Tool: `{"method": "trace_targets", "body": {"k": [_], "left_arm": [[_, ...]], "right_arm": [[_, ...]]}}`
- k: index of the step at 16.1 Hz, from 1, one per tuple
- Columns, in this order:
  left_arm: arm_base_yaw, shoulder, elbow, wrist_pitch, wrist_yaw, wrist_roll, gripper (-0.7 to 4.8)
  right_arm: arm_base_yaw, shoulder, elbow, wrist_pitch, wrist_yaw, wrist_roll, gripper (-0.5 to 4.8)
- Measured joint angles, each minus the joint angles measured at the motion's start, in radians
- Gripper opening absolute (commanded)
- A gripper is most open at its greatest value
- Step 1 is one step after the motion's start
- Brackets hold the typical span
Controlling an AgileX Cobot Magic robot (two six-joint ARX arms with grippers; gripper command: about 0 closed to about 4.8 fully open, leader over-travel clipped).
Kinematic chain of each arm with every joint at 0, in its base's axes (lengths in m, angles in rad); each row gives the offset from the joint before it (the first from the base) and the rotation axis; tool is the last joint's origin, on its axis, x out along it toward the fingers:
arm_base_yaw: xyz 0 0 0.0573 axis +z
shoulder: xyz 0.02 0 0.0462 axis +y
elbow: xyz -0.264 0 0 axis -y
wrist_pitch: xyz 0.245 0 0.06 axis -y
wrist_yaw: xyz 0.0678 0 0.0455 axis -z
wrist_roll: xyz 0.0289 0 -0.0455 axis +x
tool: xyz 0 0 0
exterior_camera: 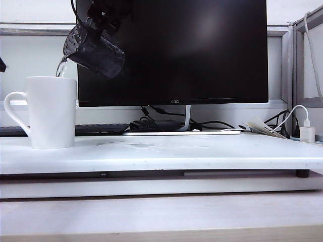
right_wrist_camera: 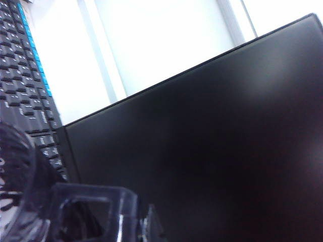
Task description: Carefully pick up the black cup and pour some water from the black cup into the white cup.
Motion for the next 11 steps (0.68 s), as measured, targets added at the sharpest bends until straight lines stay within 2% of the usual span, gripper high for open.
{"method": "trace_targets", "body": {"k": [6, 11], "left_arm": [[0.000, 0.000, 0.000, -0.023, -0.001, 0.023, 4.79], [0.000, 0.000, 0.000, -0.024, -0.001, 0.023, 4.79]], "right_arm": [[0.000, 0.000, 0.000, 0.005, 0.000, -0.041, -0.07], [0.000, 0.000, 0.000, 0.005, 0.000, -0.021, -0.07]]}}
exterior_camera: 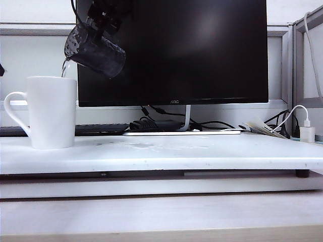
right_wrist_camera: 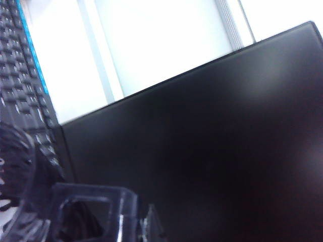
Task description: Carefully pick up the black cup and pour some water from the black cup into the white cup.
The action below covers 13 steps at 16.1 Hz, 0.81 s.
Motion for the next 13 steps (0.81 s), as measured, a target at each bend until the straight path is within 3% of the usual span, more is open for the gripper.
{"method": "trace_targets", "body": {"k": [1, 5, 7, 8, 10, 13], "left_arm": [[0.000, 0.000, 0.000, 0.000, 0.000, 0.000, 4.79], [0.000, 0.000, 0.000, 0.000, 0.000, 0.000, 4.79], [0.000, -0.001, 0.000, 0.000, 0.000, -0.004, 4.79], [0.000, -0.002, 0.000, 0.000, 0.000, -0.008, 4.79], [0.000, -0.050, 0.000, 0.028, 0.024, -0.072, 4.79], [0.000, -0.166, 0.000, 0.052, 0.042, -0.130, 4.79]], "right_arm": [[0.000, 0.000, 0.000, -0.001, 0.019, 0.103, -0.07], [0.000, -0.011, 0.000, -0.041, 0.049, 0.323, -0.07], [-0.019, -0.075, 0.000, -0.120, 0.043, 0.565, -0.07], [-0.032, -0.095, 0.000, -0.141, 0.034, 0.628, -0.07], [-0.126, -0.200, 0.000, -0.256, -0.029, 0.867, -0.07], [-0.232, -0.375, -0.001, -0.423, -0.097, 1.002, -0.07]]}}
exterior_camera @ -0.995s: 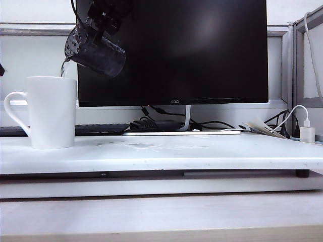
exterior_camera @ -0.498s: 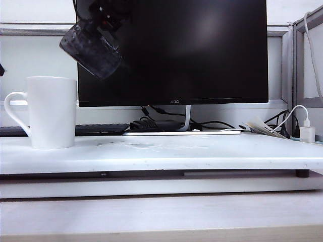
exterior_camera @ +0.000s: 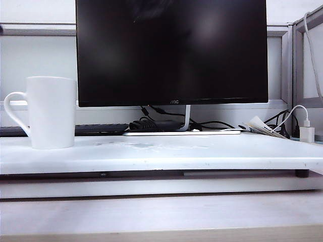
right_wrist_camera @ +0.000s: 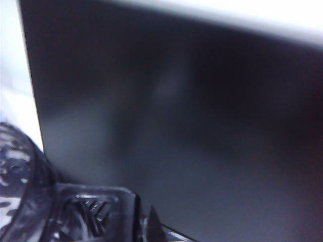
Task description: Carefully pick up the black cup and pour some water from the black cup into the white cup.
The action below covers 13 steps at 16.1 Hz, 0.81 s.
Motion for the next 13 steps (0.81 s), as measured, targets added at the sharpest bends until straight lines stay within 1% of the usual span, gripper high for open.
{"method": "trace_targets", "body": {"k": [3, 5, 6, 8, 9, 11, 12, 13], "left_arm": [[0.000, -0.149, 0.000, -0.035, 0.002, -0.016, 4.79], [0.000, -0.283, 0.000, -0.143, 0.019, -0.029, 4.79], [0.000, -0.318, 0.000, -0.163, 0.021, -0.029, 4.79], [0.000, -0.437, 0.000, -0.258, 0.020, -0.026, 4.79], [0.000, -0.444, 0.000, -0.267, 0.020, -0.021, 4.79], [0.000, -0.444, -0.030, -0.305, 0.017, 0.005, 4.79], [0.000, -0.444, -0.043, -0.304, 0.014, 0.015, 4.79], [0.000, -0.444, -0.058, -0.298, 0.013, 0.042, 4.79]], "right_arm": [[-0.059, -0.228, -0.076, -0.069, -0.015, 0.019, -0.07], [-0.099, -0.417, -0.257, -0.115, -0.008, 0.047, -0.07], [-0.103, -0.467, -0.317, -0.119, -0.006, 0.056, -0.07], [-0.105, -0.695, -0.674, -0.044, 0.031, 0.104, -0.07], [-0.105, -0.721, -0.739, -0.018, 0.035, 0.129, -0.07], [-0.105, -0.730, -0.985, 0.113, 0.039, 0.178, -0.07], [-0.105, -0.718, -1.045, 0.160, 0.037, 0.184, -0.07], [-0.105, -0.686, -1.118, 0.252, 0.034, 0.205, -0.07]]}}
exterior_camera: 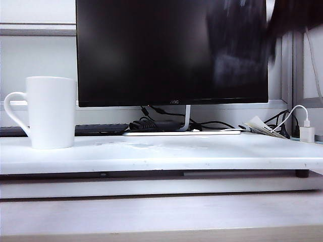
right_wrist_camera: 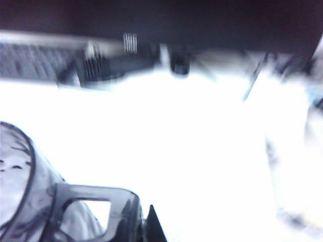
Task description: Carefully pick up the black cup and pour some water from the black cup into the white cup.
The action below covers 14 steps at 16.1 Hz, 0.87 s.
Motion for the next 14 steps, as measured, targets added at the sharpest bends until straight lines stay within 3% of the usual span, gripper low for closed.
{"method": "trace_targets", "body": {"k": [2, 3, 6, 10, 14], "left_arm": [[0.000, 0.000, -0.029, 0.030, -0.029, -0.003, 4.79], [0.000, 0.000, -0.068, 0.119, -0.037, -0.057, 4.79], [0.000, 0.000, -0.142, 0.268, -0.052, -0.071, 4.79], [0.000, 0.000, -0.221, 0.273, -0.056, -0.071, 4.79], [0.000, 0.000, -0.237, 0.280, -0.058, -0.071, 4.79]], "right_arm": [[-0.001, 0.091, -0.080, 0.212, 0.000, 0.027, -0.06], [-0.002, 0.187, -0.089, 0.288, -0.016, 0.031, -0.07], [-0.011, 0.366, -0.089, 0.429, -0.077, 0.031, -0.06], [-0.051, 0.541, -0.088, 0.651, -0.109, 0.047, -0.06], [-0.090, 0.636, -0.083, 0.748, -0.138, 0.092, -0.06]]}}
